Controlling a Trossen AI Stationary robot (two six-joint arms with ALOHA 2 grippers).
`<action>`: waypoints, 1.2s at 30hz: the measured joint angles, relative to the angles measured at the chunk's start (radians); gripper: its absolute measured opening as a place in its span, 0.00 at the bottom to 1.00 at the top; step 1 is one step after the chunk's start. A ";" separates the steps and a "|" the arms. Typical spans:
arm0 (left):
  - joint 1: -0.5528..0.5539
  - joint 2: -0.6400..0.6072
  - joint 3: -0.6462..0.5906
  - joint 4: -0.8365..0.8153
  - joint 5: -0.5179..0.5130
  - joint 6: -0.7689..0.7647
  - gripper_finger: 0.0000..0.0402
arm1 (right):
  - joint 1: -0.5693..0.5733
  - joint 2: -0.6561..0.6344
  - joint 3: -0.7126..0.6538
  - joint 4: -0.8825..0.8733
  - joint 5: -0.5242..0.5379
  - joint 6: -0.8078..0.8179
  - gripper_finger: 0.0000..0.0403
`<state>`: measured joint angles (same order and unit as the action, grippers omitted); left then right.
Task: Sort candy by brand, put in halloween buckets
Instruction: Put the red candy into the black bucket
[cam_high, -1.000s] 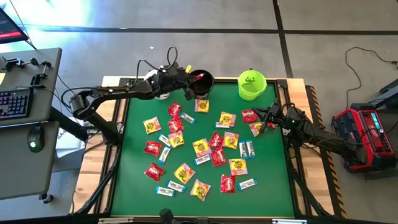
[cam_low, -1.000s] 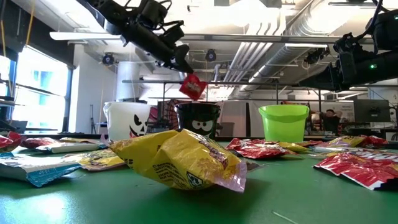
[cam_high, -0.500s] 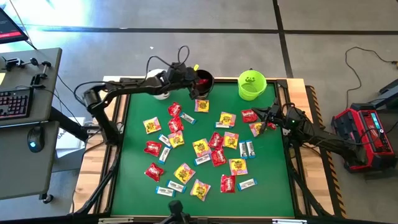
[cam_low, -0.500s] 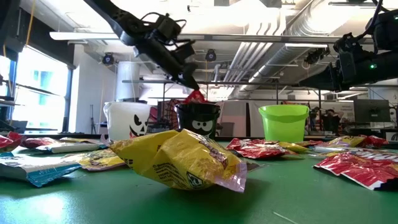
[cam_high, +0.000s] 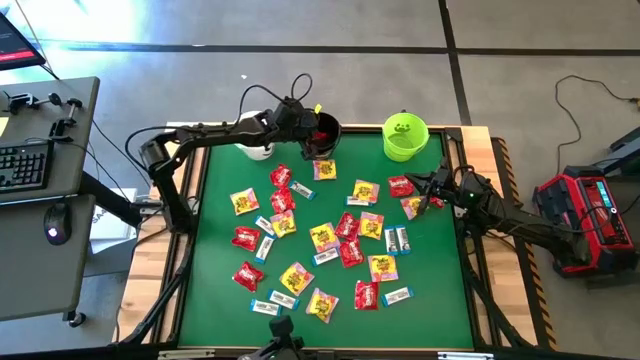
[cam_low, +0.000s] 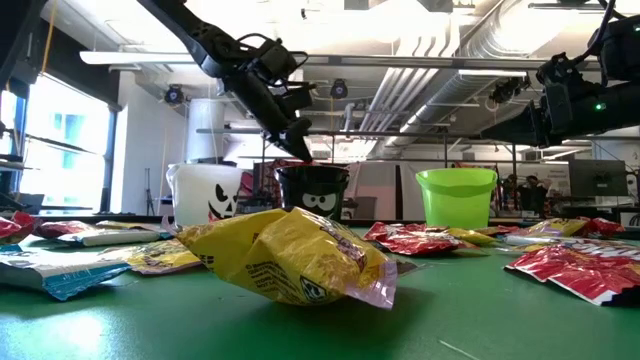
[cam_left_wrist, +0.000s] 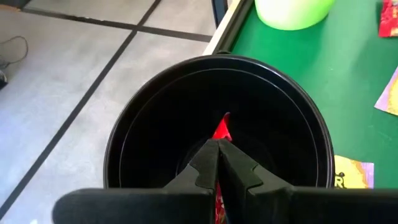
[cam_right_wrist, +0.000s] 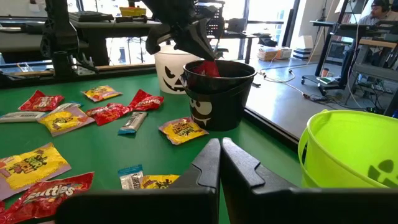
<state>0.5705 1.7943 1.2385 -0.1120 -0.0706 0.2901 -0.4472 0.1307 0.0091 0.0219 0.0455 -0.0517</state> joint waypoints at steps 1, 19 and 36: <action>0.001 0.000 0.000 -0.003 0.008 0.000 0.00 | 0.000 0.000 0.000 0.000 0.000 0.000 0.00; 0.000 0.004 0.003 0.060 0.036 0.000 0.16 | 0.000 0.000 0.000 0.000 0.000 0.000 0.00; -0.005 0.155 0.254 -0.185 0.095 0.106 0.00 | 0.000 -0.001 0.000 0.000 0.000 0.000 0.00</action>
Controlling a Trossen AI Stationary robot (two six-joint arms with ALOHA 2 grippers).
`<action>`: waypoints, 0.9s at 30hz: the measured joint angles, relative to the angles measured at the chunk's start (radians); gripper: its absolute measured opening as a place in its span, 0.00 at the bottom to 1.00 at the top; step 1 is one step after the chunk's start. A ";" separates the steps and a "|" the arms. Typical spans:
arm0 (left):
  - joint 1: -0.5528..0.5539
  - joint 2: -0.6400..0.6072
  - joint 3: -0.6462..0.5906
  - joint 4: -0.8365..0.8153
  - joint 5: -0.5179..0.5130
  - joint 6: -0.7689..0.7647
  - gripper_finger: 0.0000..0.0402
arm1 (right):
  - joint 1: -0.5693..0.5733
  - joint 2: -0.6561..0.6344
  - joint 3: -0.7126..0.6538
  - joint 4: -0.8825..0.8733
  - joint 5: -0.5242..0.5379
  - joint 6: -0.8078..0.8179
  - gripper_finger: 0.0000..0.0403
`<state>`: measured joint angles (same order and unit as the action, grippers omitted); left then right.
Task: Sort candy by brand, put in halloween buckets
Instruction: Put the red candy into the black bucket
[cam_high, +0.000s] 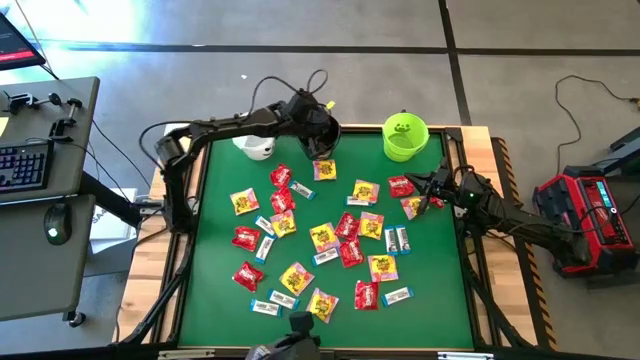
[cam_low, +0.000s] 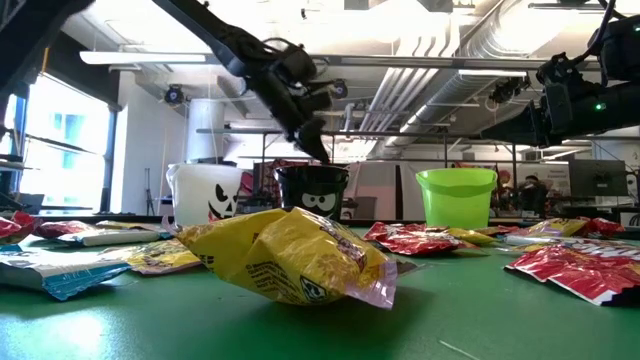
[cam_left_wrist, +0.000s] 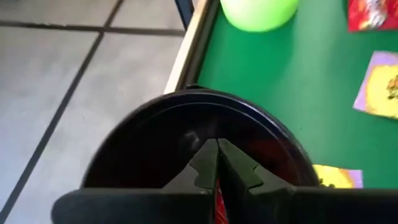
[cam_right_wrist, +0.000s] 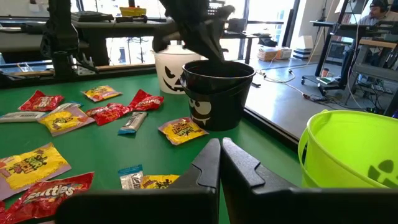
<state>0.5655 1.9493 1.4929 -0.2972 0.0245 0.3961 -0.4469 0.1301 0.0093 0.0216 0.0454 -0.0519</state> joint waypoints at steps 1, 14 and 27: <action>-0.002 0.019 0.018 -0.012 -0.001 0.002 0.00 | 0.000 0.001 0.000 0.000 0.000 0.000 0.00; -0.004 0.075 0.091 -0.006 0.052 0.001 0.00 | 0.000 0.001 0.000 0.000 0.000 0.000 0.00; -0.003 0.095 0.092 0.053 0.082 -0.001 0.00 | 0.000 0.001 0.000 0.000 0.000 0.000 0.00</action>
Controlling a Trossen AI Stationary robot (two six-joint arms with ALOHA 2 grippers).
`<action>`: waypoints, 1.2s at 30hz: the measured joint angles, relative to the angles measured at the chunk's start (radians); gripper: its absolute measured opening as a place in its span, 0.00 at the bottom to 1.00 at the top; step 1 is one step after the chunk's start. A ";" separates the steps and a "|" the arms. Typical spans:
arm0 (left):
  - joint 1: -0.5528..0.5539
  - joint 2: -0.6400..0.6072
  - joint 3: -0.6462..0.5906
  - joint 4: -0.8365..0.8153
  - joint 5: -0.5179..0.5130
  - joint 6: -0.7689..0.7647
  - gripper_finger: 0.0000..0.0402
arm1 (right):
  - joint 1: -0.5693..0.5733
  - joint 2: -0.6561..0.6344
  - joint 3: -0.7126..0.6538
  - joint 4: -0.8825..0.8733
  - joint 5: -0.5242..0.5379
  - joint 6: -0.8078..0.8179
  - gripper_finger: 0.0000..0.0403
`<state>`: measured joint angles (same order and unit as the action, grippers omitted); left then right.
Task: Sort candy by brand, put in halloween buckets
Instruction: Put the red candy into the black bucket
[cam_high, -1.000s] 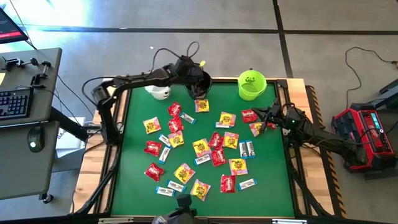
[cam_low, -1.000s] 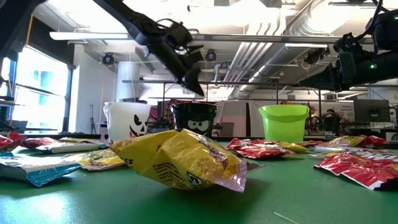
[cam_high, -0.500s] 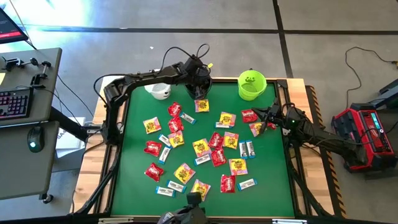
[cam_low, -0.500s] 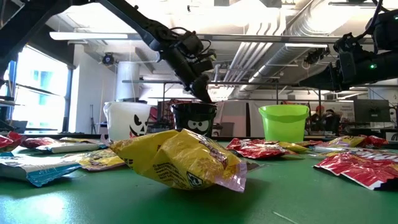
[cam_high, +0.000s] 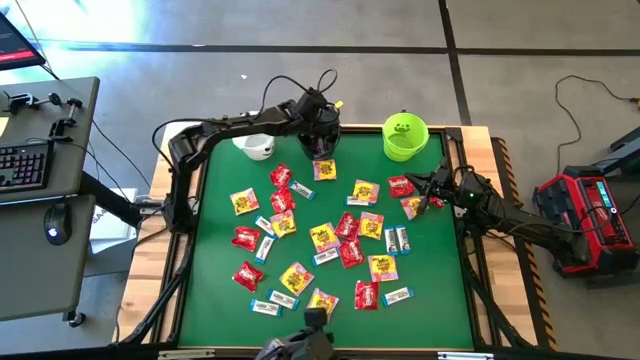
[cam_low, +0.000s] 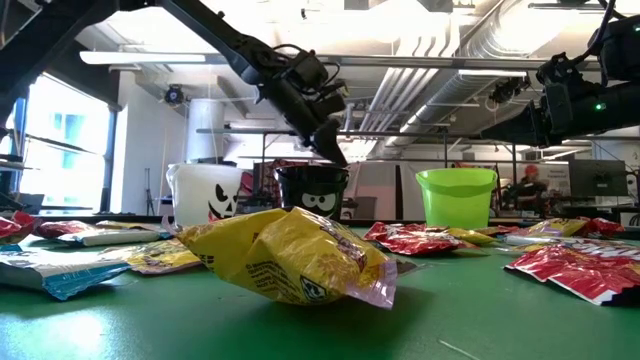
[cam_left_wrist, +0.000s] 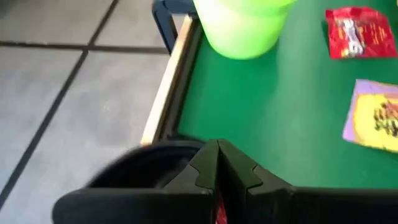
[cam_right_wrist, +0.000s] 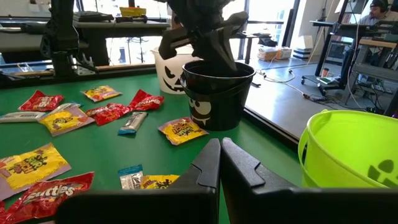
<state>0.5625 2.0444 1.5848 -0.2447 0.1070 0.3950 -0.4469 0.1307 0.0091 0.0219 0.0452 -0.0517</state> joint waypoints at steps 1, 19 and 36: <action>0.000 0.004 0.000 0.010 0.003 0.000 0.00 | 0.000 0.000 0.000 0.000 0.000 0.000 0.00; -0.010 -0.037 0.069 -0.016 0.041 0.018 0.00 | 0.000 0.000 0.000 0.000 0.000 0.000 0.00; -0.150 -0.096 0.067 -0.002 0.102 0.010 0.00 | 0.000 0.000 0.000 0.000 0.000 0.000 0.00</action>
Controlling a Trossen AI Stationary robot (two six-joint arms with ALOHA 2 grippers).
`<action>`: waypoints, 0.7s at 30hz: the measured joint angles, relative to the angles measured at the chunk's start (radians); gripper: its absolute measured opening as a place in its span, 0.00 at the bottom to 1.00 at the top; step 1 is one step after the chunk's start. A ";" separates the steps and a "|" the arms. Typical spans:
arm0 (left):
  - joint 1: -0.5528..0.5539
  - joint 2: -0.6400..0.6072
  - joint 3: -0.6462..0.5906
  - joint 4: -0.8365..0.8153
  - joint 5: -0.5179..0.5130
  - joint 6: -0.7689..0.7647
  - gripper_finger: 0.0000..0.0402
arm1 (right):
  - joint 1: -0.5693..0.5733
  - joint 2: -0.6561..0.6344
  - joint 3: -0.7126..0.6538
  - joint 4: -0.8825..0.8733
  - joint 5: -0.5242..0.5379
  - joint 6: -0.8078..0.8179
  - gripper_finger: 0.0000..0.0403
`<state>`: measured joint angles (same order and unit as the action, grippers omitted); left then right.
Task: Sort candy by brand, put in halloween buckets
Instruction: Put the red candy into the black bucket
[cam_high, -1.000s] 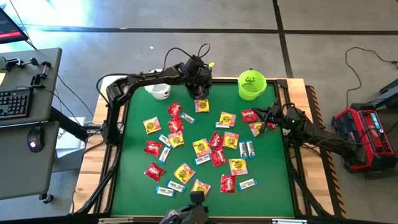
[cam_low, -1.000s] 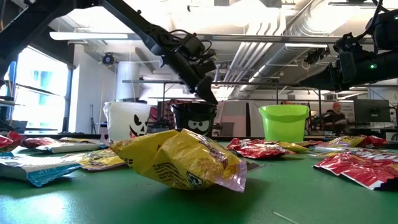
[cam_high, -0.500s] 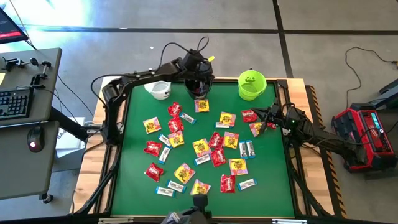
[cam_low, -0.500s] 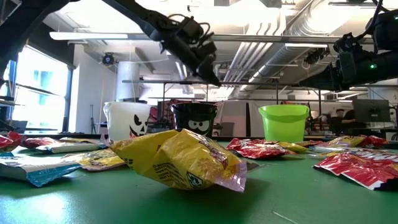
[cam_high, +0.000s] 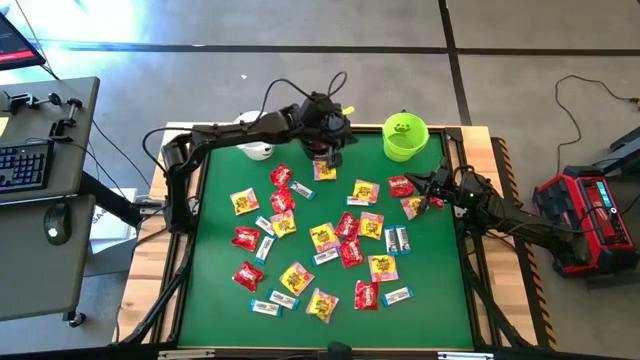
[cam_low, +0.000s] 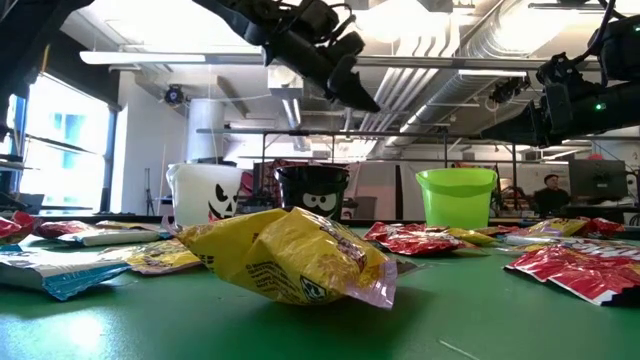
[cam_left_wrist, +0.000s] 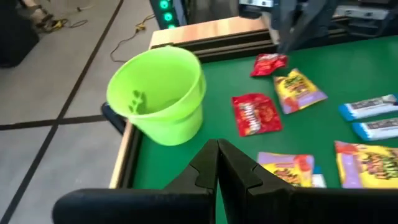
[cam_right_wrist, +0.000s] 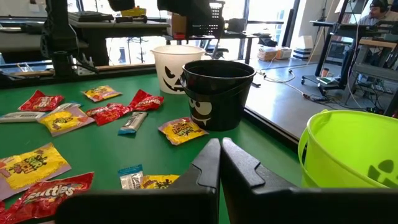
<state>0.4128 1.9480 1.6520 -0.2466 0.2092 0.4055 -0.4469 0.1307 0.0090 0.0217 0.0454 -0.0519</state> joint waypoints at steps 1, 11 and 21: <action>-0.008 0.000 0.000 0.000 0.000 -0.001 0.00 | 0.000 0.000 0.000 0.000 0.000 0.000 0.00; -0.063 0.019 -0.002 0.067 -0.002 -0.056 0.00 | 0.000 0.000 0.000 0.000 0.000 0.000 0.00; -0.102 0.064 -0.002 0.076 -0.007 -0.064 0.00 | 0.000 0.000 0.000 0.000 0.000 0.000 0.00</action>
<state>0.3106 2.0121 1.6501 -0.1711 0.2019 0.3416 -0.4470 0.1308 0.0093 0.0219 0.0455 -0.0520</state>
